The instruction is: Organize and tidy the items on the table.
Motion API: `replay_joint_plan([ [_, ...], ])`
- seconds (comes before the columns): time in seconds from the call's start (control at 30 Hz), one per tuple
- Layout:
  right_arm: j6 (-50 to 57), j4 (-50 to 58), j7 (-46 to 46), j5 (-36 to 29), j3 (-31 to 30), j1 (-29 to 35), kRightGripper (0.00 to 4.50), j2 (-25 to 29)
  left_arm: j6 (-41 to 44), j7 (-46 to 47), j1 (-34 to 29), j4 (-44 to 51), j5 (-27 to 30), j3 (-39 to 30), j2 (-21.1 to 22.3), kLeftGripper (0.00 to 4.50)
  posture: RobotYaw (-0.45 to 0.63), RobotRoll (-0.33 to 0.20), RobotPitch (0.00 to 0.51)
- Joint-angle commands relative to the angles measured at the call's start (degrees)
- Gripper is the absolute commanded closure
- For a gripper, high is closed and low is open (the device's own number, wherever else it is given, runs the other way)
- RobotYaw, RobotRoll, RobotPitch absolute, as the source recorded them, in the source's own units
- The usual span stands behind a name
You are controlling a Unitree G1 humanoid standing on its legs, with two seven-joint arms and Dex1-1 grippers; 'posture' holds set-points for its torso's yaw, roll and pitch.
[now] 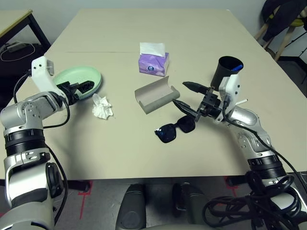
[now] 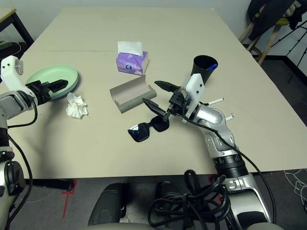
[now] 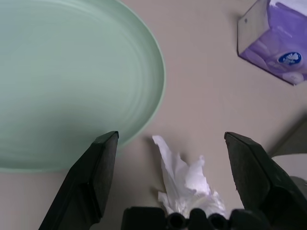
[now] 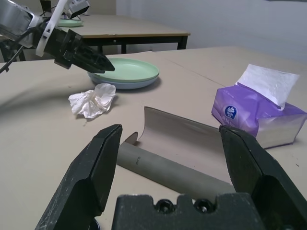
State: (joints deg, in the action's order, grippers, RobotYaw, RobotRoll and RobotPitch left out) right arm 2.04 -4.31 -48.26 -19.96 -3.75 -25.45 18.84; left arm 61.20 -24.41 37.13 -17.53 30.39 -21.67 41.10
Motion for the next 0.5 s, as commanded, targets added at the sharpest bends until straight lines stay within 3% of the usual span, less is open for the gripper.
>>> replay_joint_plan([
  [0.03, -0.02, 1.51, -0.14, 0.28, 0.17, 1.10, 0.00, 0.49, 1.38, -2.86, -2.81, 4.36, -0.82, 3.64, 2.41, 0.03, 0.18, 0.000, 0.121],
  [0.2, -0.09, 1.28, -0.05, 0.31, 0.12, 0.95, 0.00, 0.49, -0.34, -6.72, -5.55, 8.18, -2.43, 8.43, 4.74, 0.03, 0.18, 0.000, 0.121],
  [0.5, -0.07, 0.96, -0.10, 0.31, 0.22, 0.43, 0.00, 0.58, -0.68, -9.52, -8.78, 11.95, -2.89, 11.90, 3.99, 0.03, 0.17, 0.000, 0.118],
])
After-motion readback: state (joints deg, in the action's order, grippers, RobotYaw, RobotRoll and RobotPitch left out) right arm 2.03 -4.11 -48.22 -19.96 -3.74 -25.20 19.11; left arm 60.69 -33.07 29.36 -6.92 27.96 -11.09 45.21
